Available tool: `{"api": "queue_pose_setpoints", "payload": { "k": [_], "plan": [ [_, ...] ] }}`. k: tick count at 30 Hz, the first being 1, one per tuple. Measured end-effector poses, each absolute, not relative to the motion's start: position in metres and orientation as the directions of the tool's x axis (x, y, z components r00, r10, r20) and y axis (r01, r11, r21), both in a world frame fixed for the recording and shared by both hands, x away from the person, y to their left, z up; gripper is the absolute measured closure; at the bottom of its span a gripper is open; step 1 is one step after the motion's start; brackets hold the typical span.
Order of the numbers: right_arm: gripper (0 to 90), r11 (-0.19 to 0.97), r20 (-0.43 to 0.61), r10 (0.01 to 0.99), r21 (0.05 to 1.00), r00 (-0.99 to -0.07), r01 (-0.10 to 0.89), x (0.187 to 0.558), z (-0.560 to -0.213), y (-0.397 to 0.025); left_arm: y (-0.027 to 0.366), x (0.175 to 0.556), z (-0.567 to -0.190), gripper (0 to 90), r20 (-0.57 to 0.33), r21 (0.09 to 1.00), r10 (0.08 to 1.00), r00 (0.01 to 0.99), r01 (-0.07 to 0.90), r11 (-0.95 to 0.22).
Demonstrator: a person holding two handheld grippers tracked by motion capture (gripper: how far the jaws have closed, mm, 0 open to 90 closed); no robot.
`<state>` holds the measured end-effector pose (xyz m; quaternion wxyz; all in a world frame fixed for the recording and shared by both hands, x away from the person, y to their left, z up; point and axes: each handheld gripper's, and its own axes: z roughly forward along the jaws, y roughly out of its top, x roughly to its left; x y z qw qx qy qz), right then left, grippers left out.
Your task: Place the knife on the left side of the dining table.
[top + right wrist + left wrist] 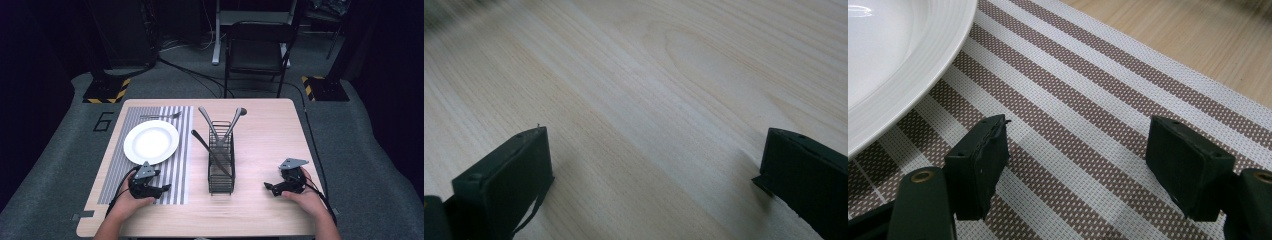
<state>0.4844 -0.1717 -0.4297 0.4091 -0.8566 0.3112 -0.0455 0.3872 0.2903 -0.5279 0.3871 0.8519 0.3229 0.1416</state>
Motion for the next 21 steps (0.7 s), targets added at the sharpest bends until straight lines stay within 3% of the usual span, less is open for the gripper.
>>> {"api": "queue_pose_setpoints", "payload": {
  "k": [21],
  "plan": [
    [0.0, -0.468, -0.176, -0.576, -0.73, 0.798, -0.498, 0.4841, -0.4297, -0.172, 0.2905, 0.3872, -0.5278, 25.1, -0.009, 0.75, 0.66, 0.751, 0.441, -0.492]
  ]
}}
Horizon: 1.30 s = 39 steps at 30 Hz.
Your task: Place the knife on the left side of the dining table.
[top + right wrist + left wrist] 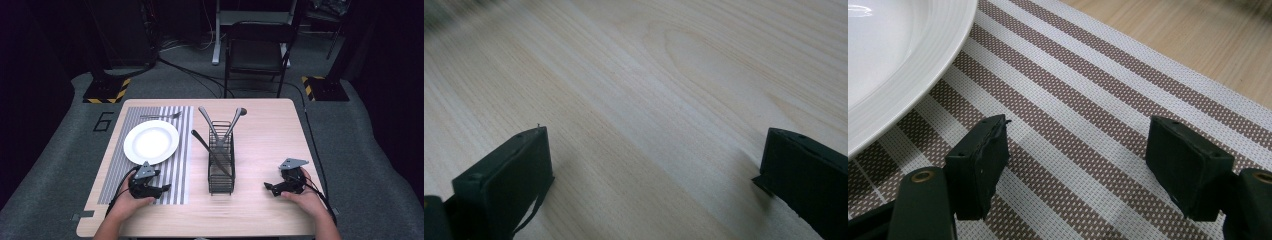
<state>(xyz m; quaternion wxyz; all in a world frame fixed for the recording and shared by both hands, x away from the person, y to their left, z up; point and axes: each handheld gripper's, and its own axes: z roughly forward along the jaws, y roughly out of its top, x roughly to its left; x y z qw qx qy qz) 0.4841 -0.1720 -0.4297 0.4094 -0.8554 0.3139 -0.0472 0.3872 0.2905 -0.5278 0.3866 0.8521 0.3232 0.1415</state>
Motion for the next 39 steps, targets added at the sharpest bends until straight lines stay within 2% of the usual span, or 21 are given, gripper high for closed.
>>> {"api": "queue_pose_setpoints", "payload": {
  "k": [12, 15, 21, 30, 32, 39],
  "plan": [
    [0.0, -0.468, -0.176, -0.576, -0.73, 0.798, -0.498, 0.484, -0.43, -0.172, 0.29, 0.387, -0.527, 25.9, -0.006, 0.751, 0.666, 0.746, 0.443, -0.489],
    [0.0, -0.468, -0.176, -0.576, -0.73, 0.798, -0.498, 0.484, -0.43, -0.172, 0.291, 0.386, -0.525, 32.3, -0.021, 0.749, 0.665, 0.746, 0.452, -0.484],
    [0.0, -0.468, -0.176, -0.575, -0.73, 0.799, -0.498, 0.484, -0.43, -0.172, 0.289, 0.381, -0.511, 34.6, -0.044, 0.782, 0.665, 0.746, 0.44, -0.442],
    [0.0, -0.468, -0.176, -0.576, -0.73, 0.799, -0.498, 0.484, -0.43, -0.172, 0.279, 0.377, -0.497, 42.2, -0.067, 0.776, 0.679, 0.731, 0.466, -0.426],
    [0.0, -0.468, -0.176, -0.576, -0.73, 0.799, -0.498, 0.484, -0.43, -0.172, 0.277, 0.377, -0.494, 43.9, -0.108, 0.764, 0.687, 0.718, 0.502, -0.405],
    [0.0, -0.467, -0.176, -0.577, -0.73, 0.798, -0.499, 0.484, -0.43, -0.172, 0.271, 0.377, -0.49, 45.6, -0.126, 0.762, 0.689, 0.714, 0.515, -0.394]
  ]
}}
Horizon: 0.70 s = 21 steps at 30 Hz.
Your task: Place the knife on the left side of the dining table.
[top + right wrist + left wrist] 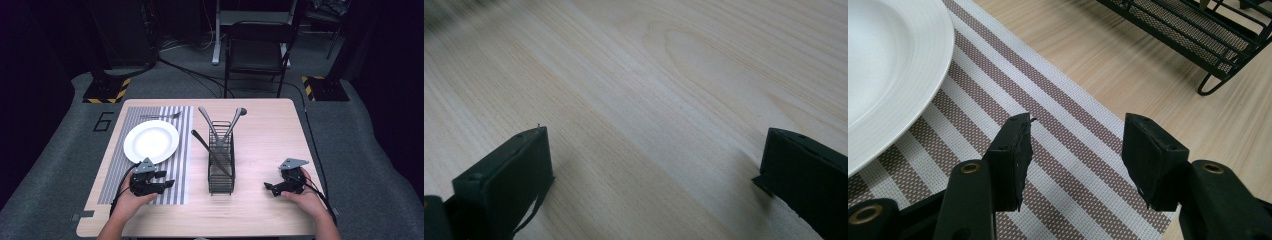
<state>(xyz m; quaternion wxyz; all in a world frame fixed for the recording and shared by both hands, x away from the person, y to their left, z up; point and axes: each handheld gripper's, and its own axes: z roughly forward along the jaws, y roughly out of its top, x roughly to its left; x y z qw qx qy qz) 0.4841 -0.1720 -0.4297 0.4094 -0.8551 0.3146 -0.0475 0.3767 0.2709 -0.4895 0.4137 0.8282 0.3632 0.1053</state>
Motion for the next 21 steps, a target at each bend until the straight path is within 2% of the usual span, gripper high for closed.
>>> {"api": "queue_pose_setpoints", "payload": {
  "k": [9, 14, 21],
  "plan": [
    [0.0, -0.467, -0.176, -0.577, -0.73, 0.798, -0.499, 0.484, -0.43, -0.172, 0.267, 0.379, -0.484, 46.3, -0.148, 0.75, 0.699, 0.7, 0.54, -0.382],
    [0.0, -0.468, -0.176, -0.576, -0.729, 0.799, -0.499, 0.484, -0.43, -0.172, 0.266, 0.383, -0.48, 49.4, -0.143, 0.759, 0.703, 0.697, 0.533, -0.374],
    [0.0, -0.464, -0.178, -0.58, -0.73, 0.795, -0.501, 0.484, -0.43, -0.172, 0.261, 0.386, -0.468, 54.0, -0.194, 0.755, 0.723, 0.663, 0.572, -0.322]
  ]
}}
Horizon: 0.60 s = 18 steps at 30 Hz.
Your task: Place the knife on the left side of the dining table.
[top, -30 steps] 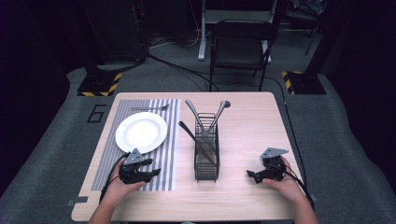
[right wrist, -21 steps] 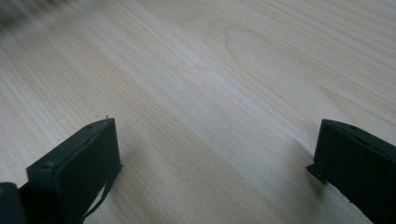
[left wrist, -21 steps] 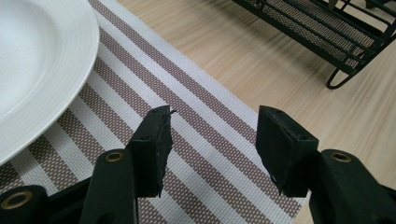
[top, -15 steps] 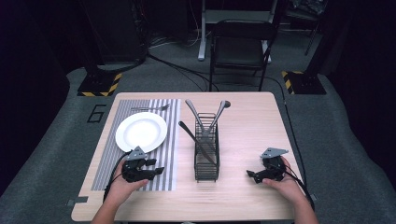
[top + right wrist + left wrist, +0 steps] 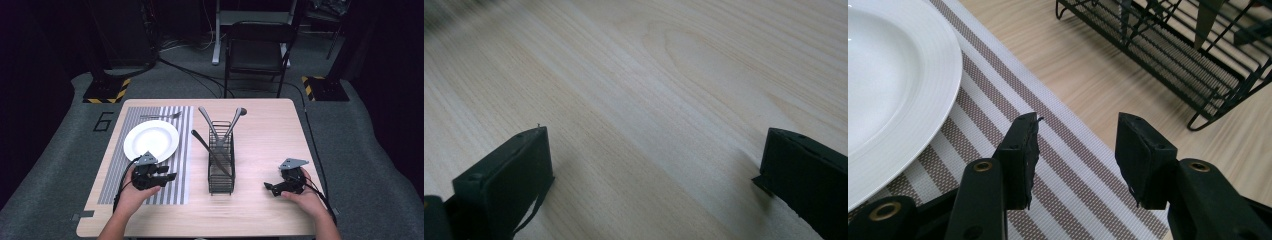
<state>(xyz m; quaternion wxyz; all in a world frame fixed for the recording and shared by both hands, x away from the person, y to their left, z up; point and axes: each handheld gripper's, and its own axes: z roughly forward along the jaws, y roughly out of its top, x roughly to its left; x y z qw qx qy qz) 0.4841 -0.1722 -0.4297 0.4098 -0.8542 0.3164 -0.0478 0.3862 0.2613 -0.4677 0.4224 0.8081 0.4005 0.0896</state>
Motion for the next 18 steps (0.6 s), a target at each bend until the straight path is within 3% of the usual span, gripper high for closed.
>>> {"api": "queue_pose_setpoints", "payload": {
  "k": [18],
  "plan": [
    [0.0, -0.462, -0.177, -0.582, -0.731, 0.793, -0.502, 0.484, -0.43, -0.172, 0.247, 0.401, -0.425, 56.8, -0.216, 0.761, 0.73, 0.649, 0.58, -0.291]
  ]
}}
